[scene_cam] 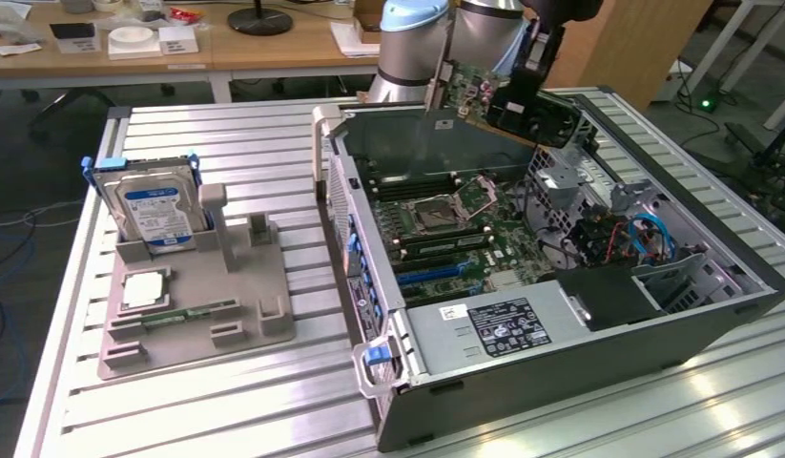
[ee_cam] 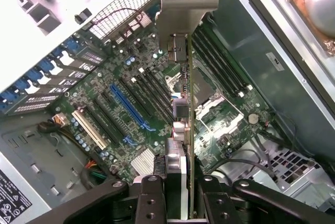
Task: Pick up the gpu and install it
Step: 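Insert the gpu into the slot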
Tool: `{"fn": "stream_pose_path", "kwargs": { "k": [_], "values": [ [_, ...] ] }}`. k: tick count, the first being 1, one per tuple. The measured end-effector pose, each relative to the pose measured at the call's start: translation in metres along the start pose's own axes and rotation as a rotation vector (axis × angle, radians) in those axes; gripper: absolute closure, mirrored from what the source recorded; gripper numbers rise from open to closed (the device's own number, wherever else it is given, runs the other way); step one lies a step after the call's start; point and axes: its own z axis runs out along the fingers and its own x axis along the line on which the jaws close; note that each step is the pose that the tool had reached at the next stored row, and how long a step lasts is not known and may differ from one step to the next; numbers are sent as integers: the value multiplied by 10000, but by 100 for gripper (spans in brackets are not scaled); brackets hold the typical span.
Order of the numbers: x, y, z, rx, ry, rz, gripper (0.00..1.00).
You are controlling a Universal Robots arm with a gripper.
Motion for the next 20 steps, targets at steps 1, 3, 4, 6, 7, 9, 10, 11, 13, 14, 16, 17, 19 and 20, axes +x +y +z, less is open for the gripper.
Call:
{"fn": "stream_pose_path", "kwargs": {
  "k": [1, 3, 4, 6, 7, 9, 10, 11, 13, 14, 16, 17, 19, 20],
  "values": [
    [0, 0, 0, -2, 1, -66, 72],
    [1, -1, 2, 45, -36, -399, 72],
    [1, -1, 2, 72, -57, -459, 72],
    [1, -1, 4, 136, -109, -563, 72],
    [1, -1, 5, 173, -137, -606, 72],
    [1, -1, 8, 227, -182, -680, 72],
    [1, -1, 10, 247, -198, -707, 72],
    [1, -2, 10, 260, -205, -732, 72],
    [1, -2, 12, 260, -206, -802, 72],
    [2, -2, 13, 256, -206, -888, 72],
    [2, -1, 16, 246, -204, -1176, 72],
    [2, -1, 17, 240, -204, -1322, 72],
    [2, -2, 20, 229, -202, -1617, 72],
    [2, -1, 21, 224, -200, -1762, 72]
  ]
}}
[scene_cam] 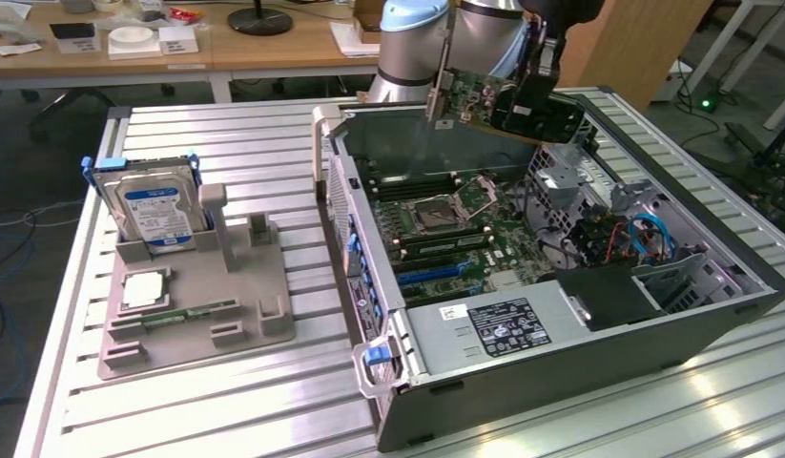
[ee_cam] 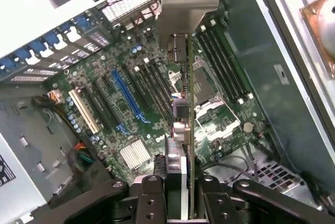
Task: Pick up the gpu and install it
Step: 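Insert the gpu into the slot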
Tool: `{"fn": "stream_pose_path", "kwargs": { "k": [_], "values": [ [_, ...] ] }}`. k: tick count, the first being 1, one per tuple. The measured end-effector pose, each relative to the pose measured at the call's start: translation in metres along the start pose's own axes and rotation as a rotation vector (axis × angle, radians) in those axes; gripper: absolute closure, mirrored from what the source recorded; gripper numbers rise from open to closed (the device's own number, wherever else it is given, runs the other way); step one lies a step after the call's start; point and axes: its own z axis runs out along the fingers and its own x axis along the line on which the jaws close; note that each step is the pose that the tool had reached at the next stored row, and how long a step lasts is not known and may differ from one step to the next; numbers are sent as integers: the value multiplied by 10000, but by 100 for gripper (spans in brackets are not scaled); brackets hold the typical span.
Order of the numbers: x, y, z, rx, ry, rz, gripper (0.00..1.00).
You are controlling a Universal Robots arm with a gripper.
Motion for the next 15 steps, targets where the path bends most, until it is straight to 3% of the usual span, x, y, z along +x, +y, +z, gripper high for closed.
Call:
{"fn": "stream_pose_path", "kwargs": {
  "k": [15],
  "values": [
    [3, -1, 17, -93, -15, -1982, 72]
  ]
}}
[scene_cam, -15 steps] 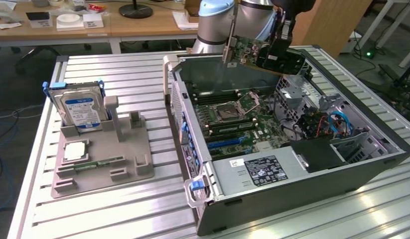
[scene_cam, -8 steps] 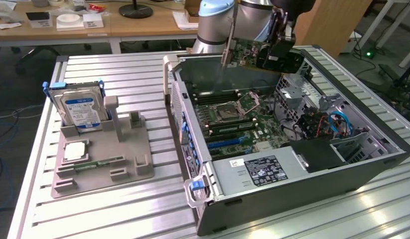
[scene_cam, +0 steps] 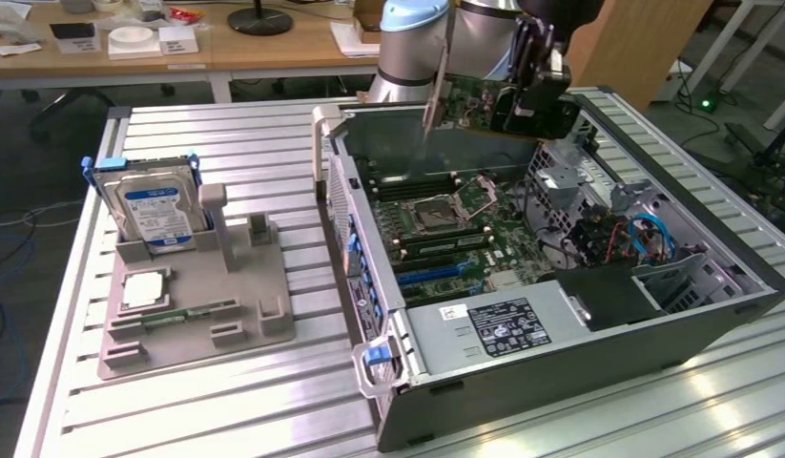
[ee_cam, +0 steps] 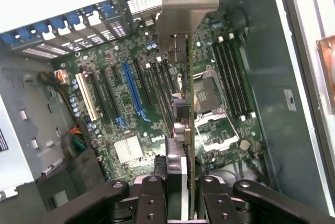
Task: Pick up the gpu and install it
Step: 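Insert the gpu into the slot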
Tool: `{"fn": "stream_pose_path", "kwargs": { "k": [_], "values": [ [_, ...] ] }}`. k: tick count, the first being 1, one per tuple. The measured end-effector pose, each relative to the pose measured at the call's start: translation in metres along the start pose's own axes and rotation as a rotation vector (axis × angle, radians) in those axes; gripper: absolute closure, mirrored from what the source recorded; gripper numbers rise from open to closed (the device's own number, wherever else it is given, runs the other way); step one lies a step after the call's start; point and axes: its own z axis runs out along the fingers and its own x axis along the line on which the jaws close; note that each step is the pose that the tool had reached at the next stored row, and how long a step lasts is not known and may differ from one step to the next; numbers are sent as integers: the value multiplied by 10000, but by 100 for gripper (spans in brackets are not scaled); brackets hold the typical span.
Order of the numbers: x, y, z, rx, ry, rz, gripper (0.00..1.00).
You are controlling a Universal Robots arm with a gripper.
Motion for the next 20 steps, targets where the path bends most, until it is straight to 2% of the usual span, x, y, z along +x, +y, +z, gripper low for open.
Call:
{"fn": "stream_pose_path", "kwargs": {
  "k": [12, 18, 20],
  "values": [
    [5, -1, 12, -70, -11, -1492, 72],
    [9, -2, 19, -76, -11, -1613, 72],
    [9, -2, 23, -82, -14, -1800, 72]
  ]
}}
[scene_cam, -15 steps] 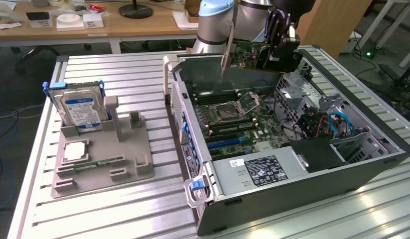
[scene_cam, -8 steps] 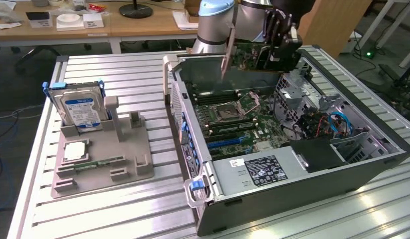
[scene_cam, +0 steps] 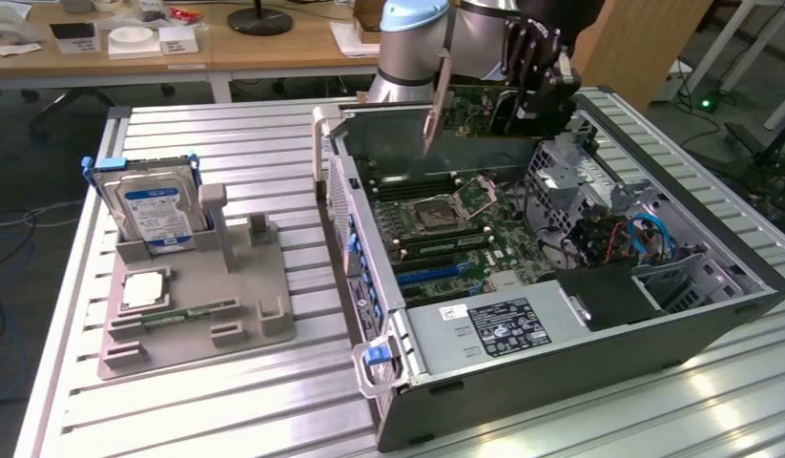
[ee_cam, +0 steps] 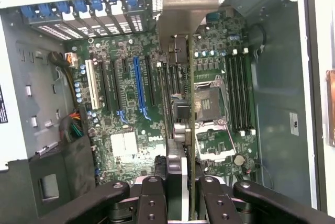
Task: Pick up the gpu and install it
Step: 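Insert the gpu into the slot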
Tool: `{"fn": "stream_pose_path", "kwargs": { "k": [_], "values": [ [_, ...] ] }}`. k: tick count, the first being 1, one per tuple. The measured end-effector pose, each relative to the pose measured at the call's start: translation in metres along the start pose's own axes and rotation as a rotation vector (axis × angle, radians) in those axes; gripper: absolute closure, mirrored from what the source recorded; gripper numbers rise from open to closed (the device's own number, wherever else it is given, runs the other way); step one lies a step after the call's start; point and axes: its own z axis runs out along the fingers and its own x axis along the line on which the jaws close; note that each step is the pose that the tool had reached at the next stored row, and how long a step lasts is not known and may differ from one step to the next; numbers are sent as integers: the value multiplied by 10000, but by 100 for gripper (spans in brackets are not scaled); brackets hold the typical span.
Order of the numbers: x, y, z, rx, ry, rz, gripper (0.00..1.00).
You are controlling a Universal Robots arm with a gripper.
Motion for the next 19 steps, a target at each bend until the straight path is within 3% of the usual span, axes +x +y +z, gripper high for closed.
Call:
{"fn": "stream_pose_path", "kwargs": {
  "k": [13, 19],
  "values": [
    [25, -2, 20, -24, -11, -935, 72],
    [46, 1, 63, 135, -57, -971, 72]
  ]
}}
